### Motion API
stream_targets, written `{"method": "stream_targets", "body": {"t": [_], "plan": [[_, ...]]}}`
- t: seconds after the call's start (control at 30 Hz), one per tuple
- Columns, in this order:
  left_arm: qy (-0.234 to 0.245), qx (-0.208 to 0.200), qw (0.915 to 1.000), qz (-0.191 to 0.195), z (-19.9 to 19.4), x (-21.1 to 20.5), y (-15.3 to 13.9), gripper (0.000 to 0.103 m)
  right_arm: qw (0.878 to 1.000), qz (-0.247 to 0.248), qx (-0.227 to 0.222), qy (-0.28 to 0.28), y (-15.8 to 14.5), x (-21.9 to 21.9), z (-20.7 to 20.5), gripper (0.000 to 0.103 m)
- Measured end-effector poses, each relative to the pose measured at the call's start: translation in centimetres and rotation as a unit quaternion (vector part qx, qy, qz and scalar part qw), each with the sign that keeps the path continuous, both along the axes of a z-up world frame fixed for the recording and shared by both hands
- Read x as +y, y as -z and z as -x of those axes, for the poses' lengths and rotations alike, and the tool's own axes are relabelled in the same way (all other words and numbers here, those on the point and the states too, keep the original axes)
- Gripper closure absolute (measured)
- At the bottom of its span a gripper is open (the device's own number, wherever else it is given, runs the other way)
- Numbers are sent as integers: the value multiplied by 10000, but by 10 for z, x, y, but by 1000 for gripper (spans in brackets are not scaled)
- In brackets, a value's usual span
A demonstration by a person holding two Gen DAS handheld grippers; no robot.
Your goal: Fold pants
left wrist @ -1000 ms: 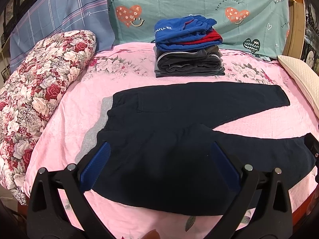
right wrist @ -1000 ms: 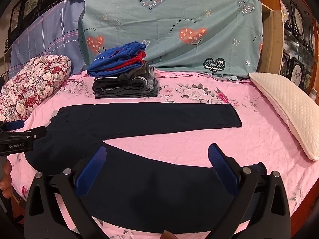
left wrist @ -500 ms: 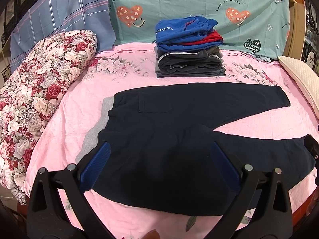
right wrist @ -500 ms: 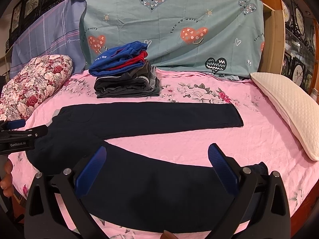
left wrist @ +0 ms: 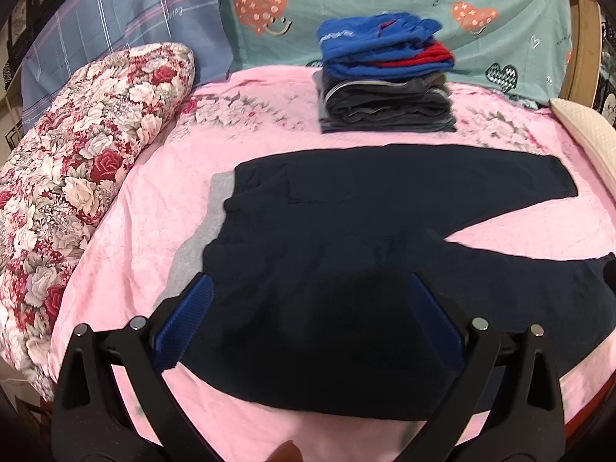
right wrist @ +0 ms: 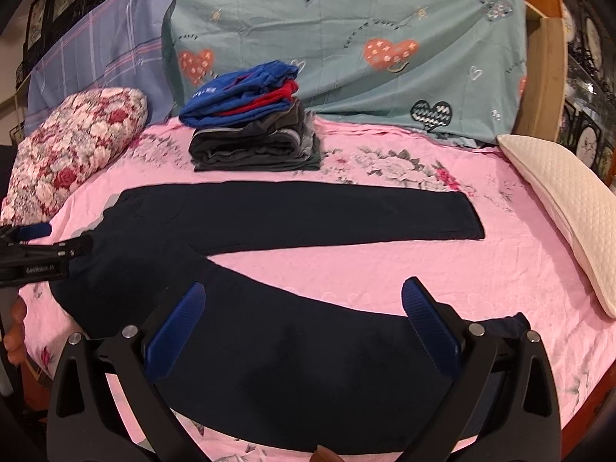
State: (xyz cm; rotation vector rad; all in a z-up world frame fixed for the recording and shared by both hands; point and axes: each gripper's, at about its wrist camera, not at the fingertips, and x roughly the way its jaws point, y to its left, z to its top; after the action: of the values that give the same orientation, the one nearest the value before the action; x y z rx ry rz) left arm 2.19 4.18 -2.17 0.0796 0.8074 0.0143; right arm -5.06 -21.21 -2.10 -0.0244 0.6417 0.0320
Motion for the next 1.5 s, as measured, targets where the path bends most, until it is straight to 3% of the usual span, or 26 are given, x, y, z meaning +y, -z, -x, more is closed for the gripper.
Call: {"method": "stream_targets", "body": {"t": [0.2,0.33,0.43,0.63,0.7,0.77,0.9,1.03,1.13,1.17,1.2,1.27,1.4,1.5], "plan": [[153,158,9997,-66,-50,54,-1,2,9958,321,261,-819,-13,22,-45,1],[296,555,9980,105,-109,85,10,2,9910,521,359,-1178,-16,32,-103,1],[328,727,9965,264,-146,92,22,2,9878,342,590,-1397,-7,36,-154,1],[426,943,9946,-85,-208,80,44,3,9804,380,874,-1727,13,52,-242,11],[547,1040,9929,-194,-218,76,51,11,9760,394,962,-1913,20,57,-265,11],[675,1215,9893,-454,-224,69,63,26,9701,491,1090,-2112,27,61,-285,11],[724,1178,9895,-425,-219,73,69,32,9564,784,1293,-2499,44,71,-312,11],[772,1143,9893,-466,-213,75,69,48,9391,1072,1506,-2898,61,78,-324,11],[805,1130,9890,-513,-211,71,70,61,9294,1331,1707,-2989,79,80,-333,21],[807,1136,9889,-518,-212,70,70,67,9277,1096,1758,-3107,80,76,-336,38],[802,1133,9890,-520,-212,69,70,69,9233,826,1882,-3243,80,74,-338,62],[781,1103,9894,-538,-211,68,69,79,9185,687,1957,-3367,76,75,-339,77],[744,1079,9903,-454,-209,71,66,87,9187,664,2005,-3338,71,72,-333,95],[732,1014,9913,-398,-205,71,60,92,9261,601,1769,-3277,61,71,-324,97]]}}
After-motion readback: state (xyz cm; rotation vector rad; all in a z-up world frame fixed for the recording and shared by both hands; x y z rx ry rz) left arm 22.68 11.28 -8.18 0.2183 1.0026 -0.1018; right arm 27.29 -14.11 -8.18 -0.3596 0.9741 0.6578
